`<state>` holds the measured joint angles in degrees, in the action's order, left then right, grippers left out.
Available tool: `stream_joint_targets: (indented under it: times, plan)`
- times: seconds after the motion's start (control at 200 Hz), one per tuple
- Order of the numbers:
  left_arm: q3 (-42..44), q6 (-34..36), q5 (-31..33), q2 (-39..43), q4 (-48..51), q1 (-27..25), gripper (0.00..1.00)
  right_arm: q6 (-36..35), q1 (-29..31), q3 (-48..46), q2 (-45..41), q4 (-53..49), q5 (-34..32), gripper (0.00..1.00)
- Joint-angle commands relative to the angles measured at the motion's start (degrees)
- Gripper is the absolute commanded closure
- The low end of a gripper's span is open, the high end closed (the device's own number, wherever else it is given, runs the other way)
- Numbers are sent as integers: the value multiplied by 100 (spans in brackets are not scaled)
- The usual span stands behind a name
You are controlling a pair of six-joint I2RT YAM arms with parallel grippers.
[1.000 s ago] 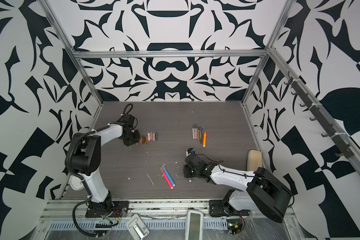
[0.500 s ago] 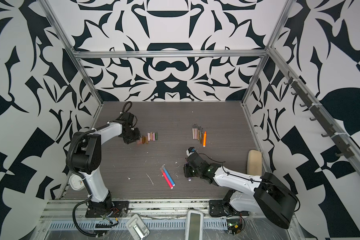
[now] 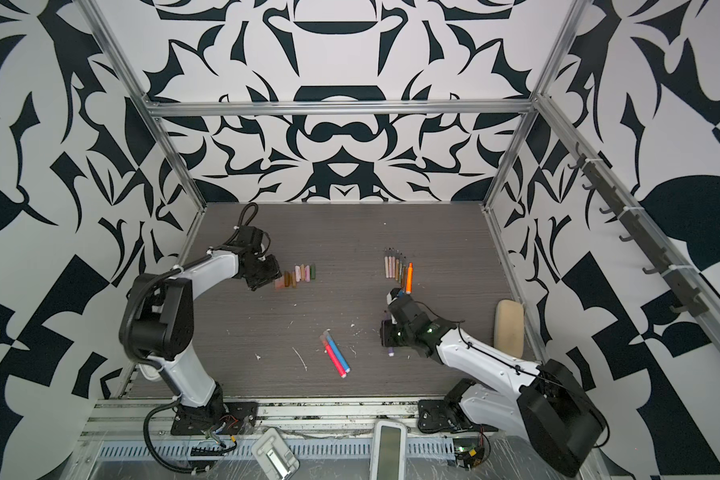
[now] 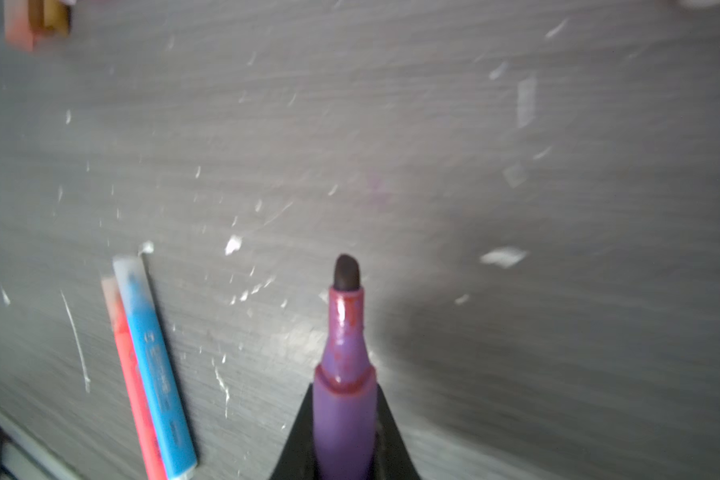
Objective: Open the pen caps
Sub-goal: 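Lower the purple cap by the caps while the right carries the marker away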
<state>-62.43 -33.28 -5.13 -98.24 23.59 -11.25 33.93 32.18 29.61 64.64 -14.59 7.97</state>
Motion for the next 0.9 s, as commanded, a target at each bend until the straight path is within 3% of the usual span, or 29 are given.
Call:
stream_joint_targets:
  times: [0.0, 0.135, 0.255, 0.38, 0.895]
  plan:
    - [616, -244, 41, 1004, -584, 26, 61, -992, -1278, 848, 290, -496, 930, 100]
    - [1739, -327, 511, 2276, -1108, 9, 56, -1297, -2677, 1535, 1287, -476, 1605, 100]
    - [2480, -347, 825, 3104, -1267, 8, 56, -1534, -3192, 2109, 2297, -398, 1805, 100]
    - [2813, -172, 918, 3335, -1269, -5, 56, -1395, -3647, 2116, 2718, 70, 2028, 100]
    - [3159, -9, 725, 3441, -1744, 0, 55, -1420, -3749, 2503, 3476, 407, 2252, 94]
